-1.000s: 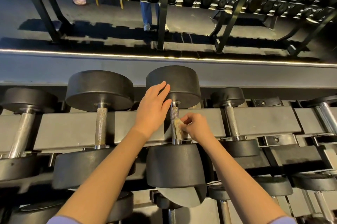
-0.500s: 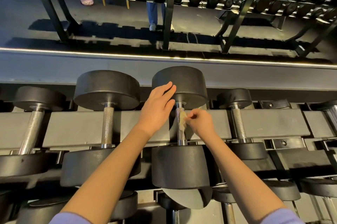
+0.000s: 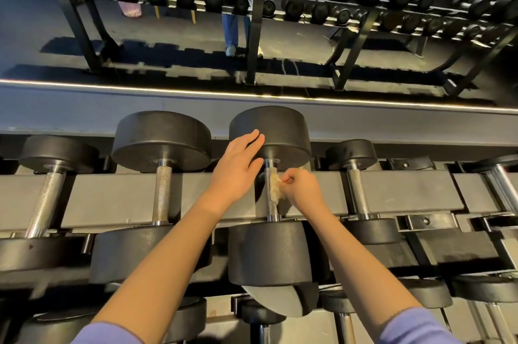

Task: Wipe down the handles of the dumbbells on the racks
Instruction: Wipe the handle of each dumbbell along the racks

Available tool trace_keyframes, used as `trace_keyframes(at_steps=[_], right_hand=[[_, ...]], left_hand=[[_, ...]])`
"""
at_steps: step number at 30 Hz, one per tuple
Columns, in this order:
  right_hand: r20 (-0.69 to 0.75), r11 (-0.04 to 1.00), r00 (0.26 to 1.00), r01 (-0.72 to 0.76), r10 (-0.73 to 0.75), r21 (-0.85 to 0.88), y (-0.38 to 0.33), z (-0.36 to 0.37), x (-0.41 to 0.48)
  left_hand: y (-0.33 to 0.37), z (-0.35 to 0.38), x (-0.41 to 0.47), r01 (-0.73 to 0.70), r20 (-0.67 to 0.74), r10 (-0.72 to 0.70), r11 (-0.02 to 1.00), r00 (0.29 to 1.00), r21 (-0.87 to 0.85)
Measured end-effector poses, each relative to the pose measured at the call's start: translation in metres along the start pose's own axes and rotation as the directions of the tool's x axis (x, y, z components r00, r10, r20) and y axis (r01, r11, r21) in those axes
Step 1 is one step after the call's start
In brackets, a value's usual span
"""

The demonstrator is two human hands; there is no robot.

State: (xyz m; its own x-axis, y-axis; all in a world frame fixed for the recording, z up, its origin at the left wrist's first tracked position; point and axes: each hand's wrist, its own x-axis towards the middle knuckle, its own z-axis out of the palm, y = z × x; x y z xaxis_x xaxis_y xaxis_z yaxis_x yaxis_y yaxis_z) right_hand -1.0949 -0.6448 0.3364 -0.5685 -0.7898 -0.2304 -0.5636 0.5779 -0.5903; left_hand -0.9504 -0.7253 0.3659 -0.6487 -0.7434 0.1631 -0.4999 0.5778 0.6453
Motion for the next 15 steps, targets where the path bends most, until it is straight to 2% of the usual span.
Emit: trace_keyframes(at_steps=[3, 6, 9, 11, 15], right_hand=[[0.105, 0.989, 0.992, -0.053, 0.068, -0.139, 0.005, -0.002, -0.006], [0.152, 0.983, 0.986, -0.045, 0.073, -0.175, 0.007, -0.005, -0.011], [0.109, 0.991, 0.993, -0.035, 0.049, -0.128, 0.008, -0.006, -0.018], [0.074, 0.999, 0.997, -0.003, 0.007, -0.047, 0.006, -0.006, -0.021], [-0.022, 0.987, 0.987, 0.161, -0.16, 0.021, -0.019, -0.003, -0.028]], left_hand=[[0.005, -0.004, -0.004, 0.001, 0.033, -0.003, 0.998, 0.999, 0.065], [0.002, -0.013, -0.018, -0.034, 0.051, 0.028, 0.992, 0.998, 0.121], [-0.016, -0.024, -0.049, -0.041, 0.069, 0.028, 0.98, 0.997, 0.193], [-0.032, -0.034, -0.074, -0.033, 0.027, 0.028, 0.969, 0.999, 0.244], [-0.061, -0.06, -0.113, 0.019, -0.055, 0.001, 0.931, 0.999, 0.364]])
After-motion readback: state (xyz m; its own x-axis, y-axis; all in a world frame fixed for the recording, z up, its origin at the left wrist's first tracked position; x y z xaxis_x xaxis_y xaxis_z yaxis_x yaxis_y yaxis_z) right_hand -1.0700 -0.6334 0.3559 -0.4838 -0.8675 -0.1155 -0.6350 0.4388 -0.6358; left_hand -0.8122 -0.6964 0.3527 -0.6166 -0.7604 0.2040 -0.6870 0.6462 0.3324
